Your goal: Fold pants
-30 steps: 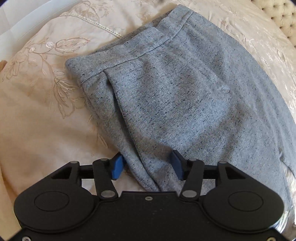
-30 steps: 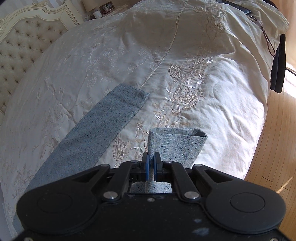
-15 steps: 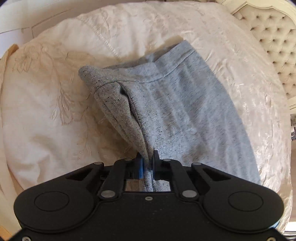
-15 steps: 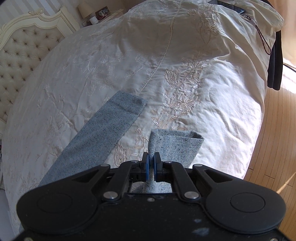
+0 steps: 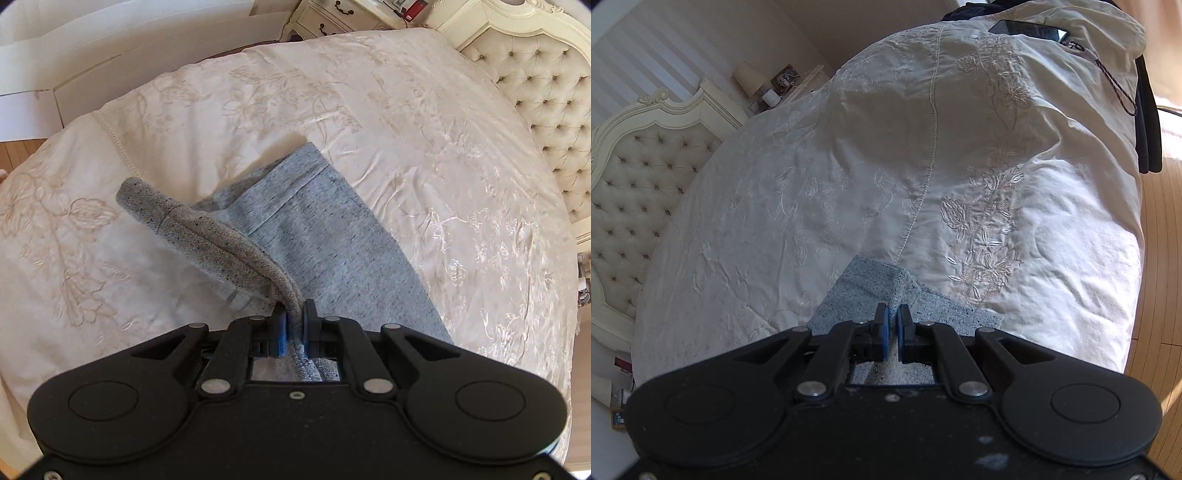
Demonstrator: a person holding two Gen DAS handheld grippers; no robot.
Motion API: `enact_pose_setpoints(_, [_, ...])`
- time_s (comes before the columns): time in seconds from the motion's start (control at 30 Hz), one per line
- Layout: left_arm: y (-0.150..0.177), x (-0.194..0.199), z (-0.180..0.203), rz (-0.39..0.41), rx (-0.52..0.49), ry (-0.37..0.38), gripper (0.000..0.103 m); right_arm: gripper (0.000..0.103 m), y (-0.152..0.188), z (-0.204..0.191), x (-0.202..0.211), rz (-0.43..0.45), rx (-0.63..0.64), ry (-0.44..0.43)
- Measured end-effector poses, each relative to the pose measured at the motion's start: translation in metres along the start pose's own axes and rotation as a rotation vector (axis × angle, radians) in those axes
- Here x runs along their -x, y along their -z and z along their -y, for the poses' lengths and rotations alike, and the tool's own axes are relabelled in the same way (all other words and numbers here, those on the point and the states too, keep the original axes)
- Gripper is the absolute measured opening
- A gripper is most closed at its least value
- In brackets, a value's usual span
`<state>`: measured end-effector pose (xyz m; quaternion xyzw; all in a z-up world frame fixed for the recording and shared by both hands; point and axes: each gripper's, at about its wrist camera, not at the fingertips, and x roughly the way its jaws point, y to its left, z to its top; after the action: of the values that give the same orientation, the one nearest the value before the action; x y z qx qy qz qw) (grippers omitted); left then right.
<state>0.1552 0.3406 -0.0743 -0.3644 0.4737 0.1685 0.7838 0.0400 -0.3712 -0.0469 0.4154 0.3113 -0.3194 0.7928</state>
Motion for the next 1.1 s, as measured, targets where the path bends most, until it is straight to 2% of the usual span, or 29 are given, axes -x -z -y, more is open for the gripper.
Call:
enact_pose_setpoints(0.27, [-0.033,-0.070,0.066,0.007,0.018,-0.084,0.010,0.005,-0.023,-0.054,-0.103,-0.051,0.028,0.024])
enact_pose_setpoints(0.5, [-0.042,-0.126,0.105,0.004,-0.036,-0.190,0.010,0.002,-0.046,-0.094,-0.180,-0.069,0.055,0.049])
enact_pose_setpoints(0.63, [-0.043,-0.147,0.121,0.007,-0.078,-0.231,0.011,0.002,-0.059,-0.104,-0.213,-0.077,0.082,0.080])
enact_pose_setpoints(0.73, [-0.042,-0.159,0.132,0.009,-0.131,-0.269,0.011,0.002,-0.064,-0.110,-0.227,-0.110,0.139,0.066])
enact_pose_setpoints(0.83, [-0.042,-0.169,0.135,0.007,-0.142,-0.298,0.011,0.012,-0.063,-0.110,-0.232,-0.157,0.210,0.029])
enact_pose_setpoints(0.93, [-0.040,-0.173,0.136,0.009,-0.148,-0.312,0.011,0.027,-0.059,-0.102,-0.240,-0.243,0.283,-0.029])
enact_pose_setpoints(1.03, [-0.039,-0.173,0.138,0.011,-0.167,-0.324,0.011,0.030,-0.054,-0.093,-0.250,-0.327,0.370,-0.033])
enact_pose_setpoints(1.1, [-0.039,-0.172,0.140,0.011,-0.180,-0.331,0.011,0.031,-0.053,-0.090,-0.256,-0.351,0.411,-0.033])
